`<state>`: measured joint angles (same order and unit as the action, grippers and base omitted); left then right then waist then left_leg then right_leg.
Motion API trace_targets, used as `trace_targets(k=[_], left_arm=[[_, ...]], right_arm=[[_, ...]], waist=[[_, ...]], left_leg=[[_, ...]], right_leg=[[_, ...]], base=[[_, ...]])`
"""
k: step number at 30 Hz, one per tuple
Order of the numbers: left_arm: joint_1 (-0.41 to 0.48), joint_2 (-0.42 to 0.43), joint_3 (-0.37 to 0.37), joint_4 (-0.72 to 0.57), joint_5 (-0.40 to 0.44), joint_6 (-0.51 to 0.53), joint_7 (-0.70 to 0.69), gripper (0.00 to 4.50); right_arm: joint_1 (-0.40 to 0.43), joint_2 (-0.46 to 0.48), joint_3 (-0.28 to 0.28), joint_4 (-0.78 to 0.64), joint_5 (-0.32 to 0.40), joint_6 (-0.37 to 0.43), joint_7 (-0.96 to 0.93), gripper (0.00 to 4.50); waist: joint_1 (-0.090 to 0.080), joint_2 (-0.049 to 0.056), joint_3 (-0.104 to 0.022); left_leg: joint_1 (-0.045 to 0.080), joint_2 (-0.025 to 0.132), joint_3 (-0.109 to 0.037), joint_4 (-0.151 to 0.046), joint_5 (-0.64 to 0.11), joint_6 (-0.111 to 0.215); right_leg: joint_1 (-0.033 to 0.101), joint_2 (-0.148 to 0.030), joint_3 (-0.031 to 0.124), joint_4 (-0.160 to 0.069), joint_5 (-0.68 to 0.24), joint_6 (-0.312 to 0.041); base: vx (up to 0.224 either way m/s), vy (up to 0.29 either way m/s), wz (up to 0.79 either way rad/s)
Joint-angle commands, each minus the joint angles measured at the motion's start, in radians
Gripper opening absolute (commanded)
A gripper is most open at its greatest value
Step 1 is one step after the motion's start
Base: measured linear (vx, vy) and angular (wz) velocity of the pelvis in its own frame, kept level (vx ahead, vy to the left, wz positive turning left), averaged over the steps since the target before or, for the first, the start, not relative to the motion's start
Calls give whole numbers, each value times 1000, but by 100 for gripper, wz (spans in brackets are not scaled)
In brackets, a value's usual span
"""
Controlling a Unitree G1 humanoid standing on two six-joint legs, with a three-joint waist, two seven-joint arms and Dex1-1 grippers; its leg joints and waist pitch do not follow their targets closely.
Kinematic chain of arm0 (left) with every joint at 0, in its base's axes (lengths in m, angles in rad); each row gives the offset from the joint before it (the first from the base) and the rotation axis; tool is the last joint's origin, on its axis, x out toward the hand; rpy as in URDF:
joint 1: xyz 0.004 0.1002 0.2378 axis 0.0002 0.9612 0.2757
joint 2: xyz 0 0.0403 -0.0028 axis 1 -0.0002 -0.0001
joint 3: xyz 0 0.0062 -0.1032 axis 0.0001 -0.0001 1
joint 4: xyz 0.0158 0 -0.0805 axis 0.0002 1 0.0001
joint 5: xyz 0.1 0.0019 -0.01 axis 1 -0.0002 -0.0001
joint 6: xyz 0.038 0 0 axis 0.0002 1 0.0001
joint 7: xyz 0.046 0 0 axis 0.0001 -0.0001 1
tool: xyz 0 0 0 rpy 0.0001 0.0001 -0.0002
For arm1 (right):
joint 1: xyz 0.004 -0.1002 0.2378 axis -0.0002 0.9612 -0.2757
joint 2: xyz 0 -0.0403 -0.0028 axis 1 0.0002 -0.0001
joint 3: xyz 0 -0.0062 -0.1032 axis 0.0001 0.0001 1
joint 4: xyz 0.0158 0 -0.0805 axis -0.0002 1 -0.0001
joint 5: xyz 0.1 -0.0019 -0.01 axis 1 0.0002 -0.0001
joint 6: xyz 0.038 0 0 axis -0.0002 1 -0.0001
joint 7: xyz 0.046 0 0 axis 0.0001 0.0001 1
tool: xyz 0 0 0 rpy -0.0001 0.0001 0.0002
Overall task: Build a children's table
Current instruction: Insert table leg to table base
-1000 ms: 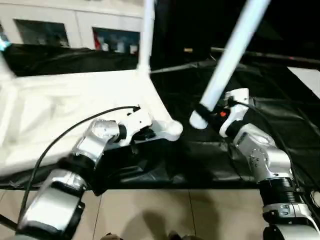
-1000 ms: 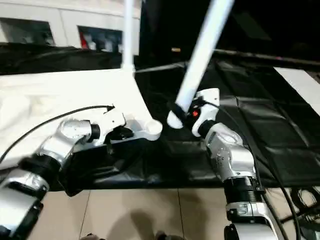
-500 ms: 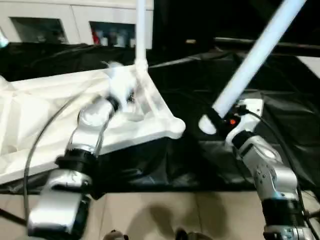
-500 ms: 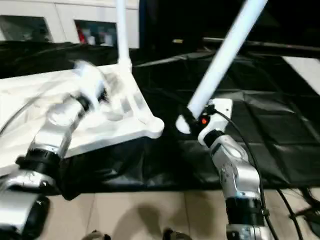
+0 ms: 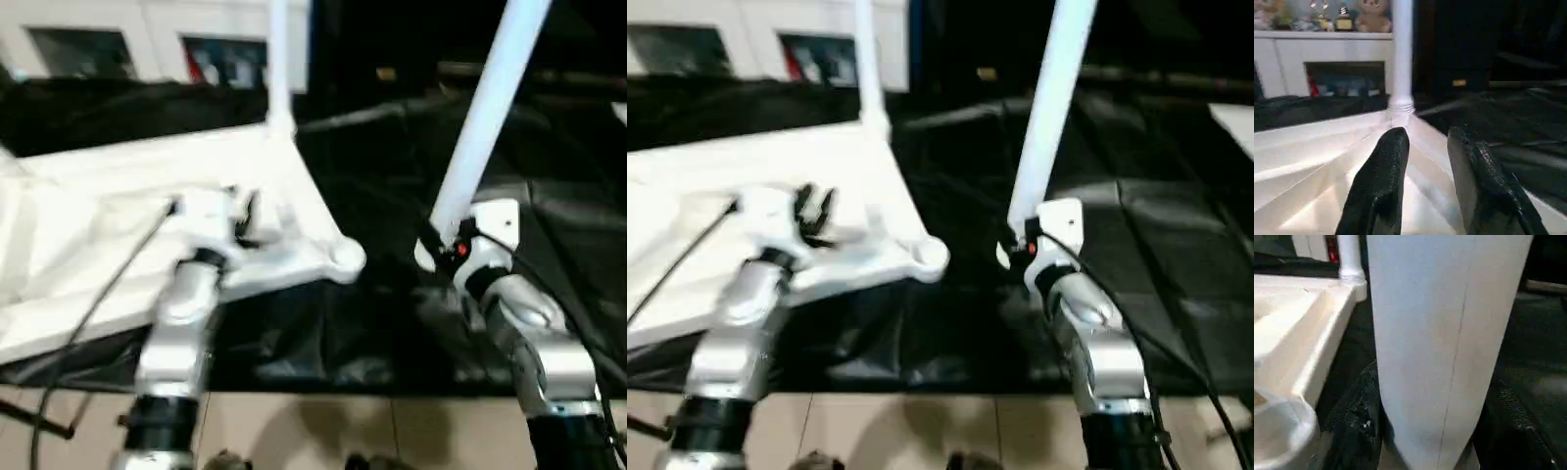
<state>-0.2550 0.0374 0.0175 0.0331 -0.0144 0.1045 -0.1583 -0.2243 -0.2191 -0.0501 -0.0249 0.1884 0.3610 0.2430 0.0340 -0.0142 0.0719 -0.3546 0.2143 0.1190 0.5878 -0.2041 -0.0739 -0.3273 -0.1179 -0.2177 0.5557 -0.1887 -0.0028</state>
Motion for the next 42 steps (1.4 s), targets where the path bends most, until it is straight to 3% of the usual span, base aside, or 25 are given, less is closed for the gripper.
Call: trace_targets(k=[1,2,3,6,8,9,10,11,12,13,14,15,16,17,18,19,20,21,22,23,24,25,27,32,42], left_arm=[[12,9,-8,-6,17,24,11,158],[11,11,-10,-5,19,24,8,158],[13,9,-10,-16,23,34,1,158],[12,15,-15,-30,27,51,-7,158],[15,22,-23,-45,21,74,-2,158],[15,23,-25,-47,17,80,-2,158],[16,23,-25,-48,15,84,-2,158],[15,24,-27,-47,17,88,-3,158],[15,23,-26,-46,15,91,-3,158],[16,21,-25,-46,14,104,-1,158],[16,20,-25,-43,17,110,2,158],[17,22,-27,-40,22,110,3,158],[19,26,-32,-37,24,100,-4,158],[22,28,-34,-38,23,99,-9,158],[24,28,-36,-40,23,104,-12,158],[27,29,-39,-42,22,111,-15,158],[33,29,-45,-48,21,114,-18,158],[35,30,-48,-49,20,111,-17,158],[38,29,-51,-53,19,111,-14,158],[38,28,-51,-53,17,113,-11,158],[37,27,-51,-52,16,116,-8,158],[37,25,-48,-53,17,121,0,158],[37,23,-41,-54,19,125,6,158],[33,44,-52,-57,17,128,-10,158],[19,56,-59,-34,24,127,-26,158]], right_arm=[[-14,7,-3,-2,-7,-6,0,193],[-15,9,-3,0,-9,-12,0,193],[-11,28,-21,6,20,-16,-5,193],[-6,38,-35,17,39,-17,-12,193],[10,43,-37,15,39,-15,-16,193],[16,47,-39,13,42,-14,-18,193],[19,50,-41,13,44,-13,-18,193],[27,48,-38,8,39,-16,-17,193],[33,49,-37,3,37,-16,-15,193],[39,50,-37,-4,37,-13,-13,193],[42,51,-38,-7,39,-11,-11,193],[45,50,-37,-9,38,-11,-8,193],[47,46,-34,-10,37,-11,-4,193],[48,43,-31,-11,38,-9,-2,193],[49,41,-28,-10,38,-10,0,193],[50,40,-26,-9,37,-11,1,193],[49,41,-22,-9,36,-12,7,193],[49,41,-21,-9,36,-13,9,193],[48,41,-18,-10,35,-14,12,193],[46,41,-16,-9,34,-13,14,193],[44,40,-15,-6,33,-13,16,193],[39,39,-13,-3,33,-12,18,193],[30,34,-11,3,38,-10,23,193],[10,29,-15,25,41,-3,42,193],[14,19,30,30,44,20,88,193]], waist=[[-3,2,-43],[-6,3,-46],[-23,19,-55],[-37,13,-51],[-38,-1,-56],[-15,-10,-73],[10,-22,-88],[28,-13,-95],[24,-4,-99],[20,0,-109],[-3,17,-128],[-65,24,-149],[-90,14,-147],[-102,2,-152],[-88,-66,-140],[-12,-108,-146],[-2,-91,-121],[-16,-87,-119],[-33,-47,-111],[-39,-39,-107],[-44,-15,-94],[-47,-11,-83],[-49,-24,-69],[-37,-28,-70],[-22,-26,-81]], left_leg=[[-33,-16,7,-52,-492,76],[-38,-18,2,-56,-485,80],[71,18,11,-59,-534,37],[137,68,-28,-119,-667,14],[123,42,-7,-113,-545,78],[49,-15,44,-74,-354,120],[-13,-56,63,-29,-182,152],[-7,-56,62,-24,-125,166],[-18,-57,51,-24,14,196],[-6,-57,44,-23,114,216],[78,-44,-2,-8,429,318],[252,52,-131,29,925,523],[306,138,-235,40,1399,632],[301,117,-247,66,1479,593],[37,-117,-133,132,1119,349],[-79,-180,-46,153,392,243],[-82,-117,-44,96,110,146],[-57,-119,-35,58,159,108],[-47,-119,-25,4,223,52],[-41,-100,-29,-9,205,48],[-33,-61,-37,-31,41,42],[-13,-30,-32,-46,-169,23],[-2,-12,-15,-57,-333,-9],[1,-5,11,-61,-351,-38],[-17,-7,16,-58,-263,-34]], right_leg=[[95,-62,20,-108,-827,17],[111,-58,21,-106,-787,-1],[36,-26,54,-99,-727,-37],[-1,12,95,-13,-348,-172],[14,1,126,-10,-227,-213],[95,-16,164,-34,-156,-230],[162,-24,196,-57,-195,-203],[164,-31,203,-60,-187,-216],[166,1,191,-36,-57,-214],[158,22,176,-9,68,-201],[90,77,140,67,319,-147],[-112,61,134,143,189,-23],[-209,-44,201,165,1,97],[-236,-75,242,160,55,119],[-79,-76,308,109,554,128],[67,-55,340,86,1226,48],[51,-88,315,115,1585,-89],[23,-44,256,111,1494,-88],[24,3,203,84,1107,-51],[18,3,193,62,892,-24],[19,4,177,32,409,-15],[13,1,178,2,-2,-71],[-7,-1,179,-30,-324,-113],[-30,0,193,-33,-400,-88],[-30,-1,199,-23,-302,-97]], base=[[67,32,55],[67,32,55],[97,32,55],[108,18,23],[144,31,3],[138,28,-4],[170,20,2],[170,20,2],[203,10,12],[213,-2,14],[213,-2,14],[173,-41,-2],[72,-102,-41],[72,-102,-41],[-73,-91,-50],[-130,1,13],[-130,1,13],[-134,12,16],[-207,-34,-41],[-207,-34,-41],[-171,-42,-37],[-102,-36,-12],[-103,-20,-4],[-78,12,8],[-6,1,0]])
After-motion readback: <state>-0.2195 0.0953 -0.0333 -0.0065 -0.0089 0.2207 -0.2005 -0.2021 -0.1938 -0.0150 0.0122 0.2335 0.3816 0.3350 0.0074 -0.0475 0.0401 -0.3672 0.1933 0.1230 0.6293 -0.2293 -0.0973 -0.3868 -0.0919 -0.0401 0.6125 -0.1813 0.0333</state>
